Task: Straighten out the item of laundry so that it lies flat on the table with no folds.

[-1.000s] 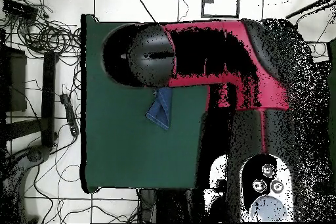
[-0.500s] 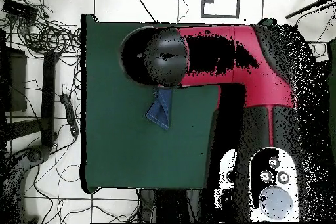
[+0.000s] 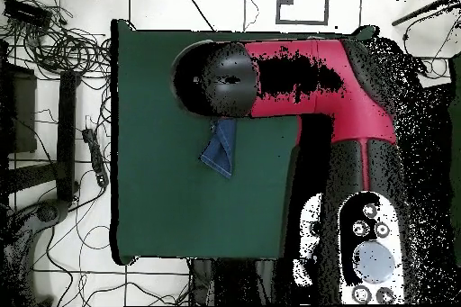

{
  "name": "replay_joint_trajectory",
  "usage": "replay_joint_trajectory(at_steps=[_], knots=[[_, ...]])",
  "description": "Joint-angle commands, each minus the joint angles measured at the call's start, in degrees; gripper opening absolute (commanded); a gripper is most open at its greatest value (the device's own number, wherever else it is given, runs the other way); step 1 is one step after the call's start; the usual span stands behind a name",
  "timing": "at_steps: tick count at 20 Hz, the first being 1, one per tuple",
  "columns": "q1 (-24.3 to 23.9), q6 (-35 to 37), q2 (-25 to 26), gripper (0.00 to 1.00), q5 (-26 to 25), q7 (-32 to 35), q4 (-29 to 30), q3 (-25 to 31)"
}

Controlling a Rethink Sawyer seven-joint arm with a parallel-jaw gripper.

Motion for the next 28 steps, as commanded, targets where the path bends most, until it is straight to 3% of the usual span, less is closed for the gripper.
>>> replay_joint_trajectory(at_steps=[1,28], knots=[[0.69,-4.67,5.39,1.00,1.35,7.84,10.52,0.30],[0.28,-15.85,9.33,1.00,0.87,7.32,13.81,-0.67]])
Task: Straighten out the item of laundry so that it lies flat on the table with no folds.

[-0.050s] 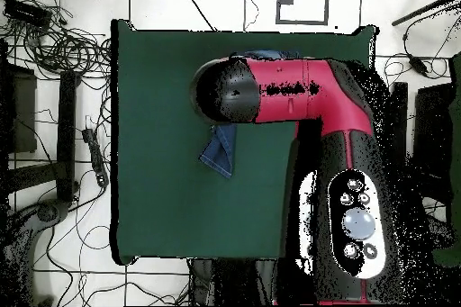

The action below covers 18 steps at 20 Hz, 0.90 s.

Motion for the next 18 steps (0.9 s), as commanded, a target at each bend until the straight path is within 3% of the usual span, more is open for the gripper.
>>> replay_joint_trajectory(at_steps=[1,18], knots=[[0.40,-4.02,3.69,1.00,0.84,7.26,10.20,0.83],[-0.13,-10.45,7.83,1.00,0.45,7.23,10.13,1.12]])
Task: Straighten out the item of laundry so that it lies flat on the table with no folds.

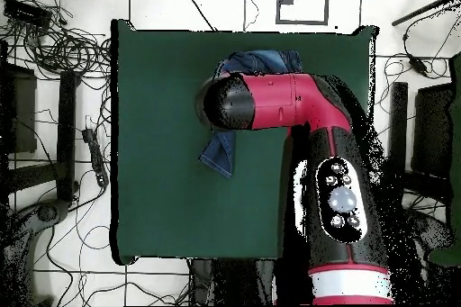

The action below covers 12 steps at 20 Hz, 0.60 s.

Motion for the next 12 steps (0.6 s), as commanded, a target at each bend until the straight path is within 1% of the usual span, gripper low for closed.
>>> replay_joint_trajectory(at_steps=[1,7,12], knots=[[-0.07,-5.22,3.13,1.00,0.29,7.12,7.55,1.22],[-0.28,-10.33,5.13,1.00,-1.22,6.88,7.30,1.03],[-0.38,-12.88,6.78,1.00,-1.58,6.52,6.82,0.80]])
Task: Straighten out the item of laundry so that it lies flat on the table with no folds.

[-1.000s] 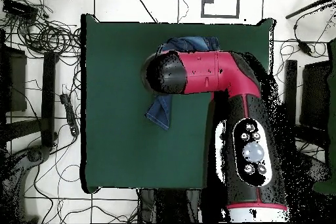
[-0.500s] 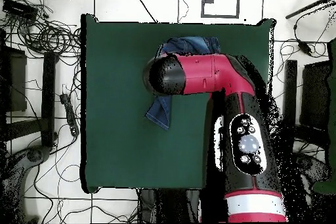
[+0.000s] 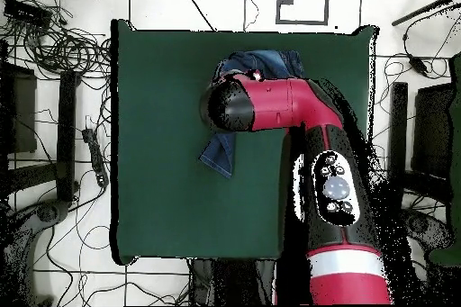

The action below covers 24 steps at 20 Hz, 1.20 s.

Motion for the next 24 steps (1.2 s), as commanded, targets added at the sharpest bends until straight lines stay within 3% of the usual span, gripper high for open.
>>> replay_joint_trajectory(at_steps=[1,24], knots=[[-0.09,-4.86,3.57,1.00,-1.37,6.47,6.60,0.66],[1.95,-11.97,7.03,1.00,-3.40,6.87,4.74,-2.18]])
